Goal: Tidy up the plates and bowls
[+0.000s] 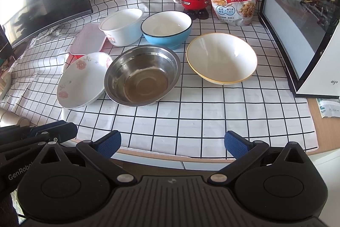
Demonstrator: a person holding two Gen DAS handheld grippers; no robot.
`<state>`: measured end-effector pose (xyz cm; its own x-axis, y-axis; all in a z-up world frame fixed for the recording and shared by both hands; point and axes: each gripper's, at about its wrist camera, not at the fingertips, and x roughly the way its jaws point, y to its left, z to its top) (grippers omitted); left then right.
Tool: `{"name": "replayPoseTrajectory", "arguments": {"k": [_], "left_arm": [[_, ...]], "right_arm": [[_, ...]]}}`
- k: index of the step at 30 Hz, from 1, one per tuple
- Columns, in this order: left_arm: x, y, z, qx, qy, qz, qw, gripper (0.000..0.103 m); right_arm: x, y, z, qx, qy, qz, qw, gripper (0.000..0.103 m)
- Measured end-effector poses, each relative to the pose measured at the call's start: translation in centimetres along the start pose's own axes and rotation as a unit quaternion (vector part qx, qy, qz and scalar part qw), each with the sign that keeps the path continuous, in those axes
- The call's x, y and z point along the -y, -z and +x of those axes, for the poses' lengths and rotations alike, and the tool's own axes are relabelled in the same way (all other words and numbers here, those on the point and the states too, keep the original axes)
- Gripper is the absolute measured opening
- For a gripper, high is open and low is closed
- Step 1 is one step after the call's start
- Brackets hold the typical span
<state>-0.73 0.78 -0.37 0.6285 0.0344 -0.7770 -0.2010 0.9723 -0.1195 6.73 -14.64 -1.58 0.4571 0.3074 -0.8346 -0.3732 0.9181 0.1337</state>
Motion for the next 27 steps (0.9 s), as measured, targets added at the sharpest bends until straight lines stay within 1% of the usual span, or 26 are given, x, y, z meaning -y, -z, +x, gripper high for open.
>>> {"name": "replayPoseTrajectory", "arguments": {"k": [6,14,19,22,23,24,25,26,27], "left_arm": [[-0.1,0.0,0.0,-0.003,0.001,-0.001,1.0000,0.015],[-1.4,-0.4,0.7,-0.014,0.005,-0.004,0.9999,0.015],[-2.3,-0.6,1.4,-0.022,0.013,-0.003,0.9997,0.015],[-3.2,-1.1,1.9,-0.023,0.026,-0.001,0.9994,0.015],[-3.7,-1.2,2.3,-0.023,0.036,-0.005,0.9991,0.015],[-4.5,-1.5,2.9,-0.022,0.055,-0.014,0.9982,0.015],[-4.5,-1.5,3.0,-0.022,0.058,-0.017,0.9979,0.015],[-5.3,-1.7,3.7,-0.018,0.084,-0.030,0.9959,0.016],[-5.7,-1.8,4.0,-0.015,0.097,-0.037,0.9945,0.016]], "right_arm": [[-0.2,-0.3,0.2,-0.002,0.001,0.004,1.000,0.103],[-0.5,-0.3,1.1,-0.001,-0.004,0.021,1.000,0.103],[-1.0,-0.4,2.0,0.004,-0.003,0.036,0.999,0.103],[-1.4,-0.3,2.7,0.026,-0.004,0.046,0.999,0.103],[-1.5,-0.3,2.9,0.033,0.001,0.050,0.998,0.103],[-1.7,-0.3,3.2,0.045,0.005,0.052,0.998,0.103],[-1.8,-0.3,3.4,0.059,0.010,0.051,0.997,0.103],[-2.0,-0.3,3.7,0.075,0.021,0.045,0.996,0.103],[-2.1,-0.4,4.0,0.083,0.032,0.038,0.995,0.103]]}}
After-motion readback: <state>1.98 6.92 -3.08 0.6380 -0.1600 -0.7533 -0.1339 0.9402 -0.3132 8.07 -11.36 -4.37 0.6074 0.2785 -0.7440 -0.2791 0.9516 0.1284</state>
